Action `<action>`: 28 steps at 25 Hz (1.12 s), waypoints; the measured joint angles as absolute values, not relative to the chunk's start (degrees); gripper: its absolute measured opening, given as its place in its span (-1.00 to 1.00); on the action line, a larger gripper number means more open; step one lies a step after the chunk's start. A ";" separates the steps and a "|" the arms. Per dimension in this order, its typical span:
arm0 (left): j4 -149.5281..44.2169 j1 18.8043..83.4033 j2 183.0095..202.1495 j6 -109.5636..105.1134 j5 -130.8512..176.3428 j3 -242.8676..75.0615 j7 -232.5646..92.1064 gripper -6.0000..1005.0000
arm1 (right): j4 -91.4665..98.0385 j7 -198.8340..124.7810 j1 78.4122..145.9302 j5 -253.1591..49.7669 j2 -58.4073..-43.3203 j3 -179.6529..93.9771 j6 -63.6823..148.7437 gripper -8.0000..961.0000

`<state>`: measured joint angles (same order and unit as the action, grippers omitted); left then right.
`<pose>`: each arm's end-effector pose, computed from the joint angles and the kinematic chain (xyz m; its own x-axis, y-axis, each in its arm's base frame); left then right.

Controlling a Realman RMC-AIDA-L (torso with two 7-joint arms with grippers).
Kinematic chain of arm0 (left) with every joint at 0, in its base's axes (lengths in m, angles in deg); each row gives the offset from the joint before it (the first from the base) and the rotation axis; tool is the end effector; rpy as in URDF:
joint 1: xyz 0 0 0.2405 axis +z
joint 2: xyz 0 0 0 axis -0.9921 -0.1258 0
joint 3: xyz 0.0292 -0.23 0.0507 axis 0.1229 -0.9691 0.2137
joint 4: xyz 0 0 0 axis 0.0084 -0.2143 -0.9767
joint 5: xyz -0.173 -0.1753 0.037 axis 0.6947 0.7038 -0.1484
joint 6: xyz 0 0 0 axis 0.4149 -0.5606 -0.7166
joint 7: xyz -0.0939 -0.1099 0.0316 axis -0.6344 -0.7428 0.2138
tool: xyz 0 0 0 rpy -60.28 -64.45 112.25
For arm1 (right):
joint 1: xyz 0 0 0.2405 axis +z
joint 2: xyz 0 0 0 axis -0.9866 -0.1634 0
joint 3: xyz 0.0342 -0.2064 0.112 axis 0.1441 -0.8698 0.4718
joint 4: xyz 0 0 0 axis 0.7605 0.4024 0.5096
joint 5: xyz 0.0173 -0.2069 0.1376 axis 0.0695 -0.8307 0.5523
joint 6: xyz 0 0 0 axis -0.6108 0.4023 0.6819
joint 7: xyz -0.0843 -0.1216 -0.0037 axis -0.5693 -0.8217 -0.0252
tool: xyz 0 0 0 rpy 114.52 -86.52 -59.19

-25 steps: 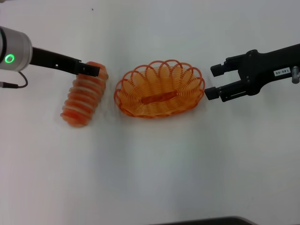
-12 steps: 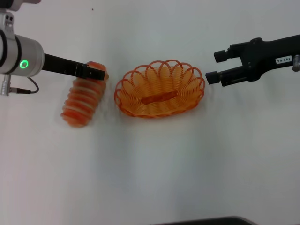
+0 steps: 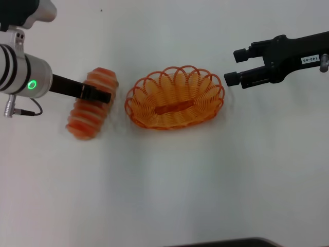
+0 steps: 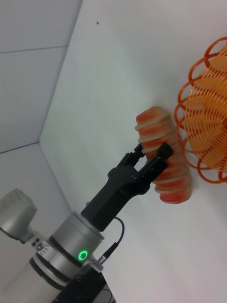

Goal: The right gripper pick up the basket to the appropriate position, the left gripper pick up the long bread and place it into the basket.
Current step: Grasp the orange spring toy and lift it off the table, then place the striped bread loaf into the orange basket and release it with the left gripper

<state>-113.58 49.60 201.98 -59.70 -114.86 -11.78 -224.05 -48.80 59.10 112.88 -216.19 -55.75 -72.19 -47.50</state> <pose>-0.1990 0.4075 -0.0463 0.5976 0.7963 0.0933 0.7263 -0.4883 -0.4838 0.2542 0.3646 0.0711 0.8268 -0.4738 -0.3031 -0.5301 -0.8365 -0.1386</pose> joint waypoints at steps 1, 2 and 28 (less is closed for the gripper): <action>-113.67 49.74 201.99 -59.65 -115.03 -11.68 -224.15 0.79 | -48.80 59.10 112.90 -216.21 -55.70 -72.23 -47.52 0.75; -113.85 49.96 202.02 -59.65 -115.14 -11.66 -224.16 0.79 | -48.80 59.11 112.93 -216.25 -55.67 -72.25 -47.53 0.75; -133.88 55.07 201.59 -67.69 -108.28 -15.01 -212.52 0.06 | -49.10 60.56 112.87 -216.29 -54.01 -72.03 -50.63 0.75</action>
<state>-133.88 55.07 201.59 -67.69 -108.28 -15.01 -212.52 -49.10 60.56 112.87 -216.29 -54.01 -72.03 -50.63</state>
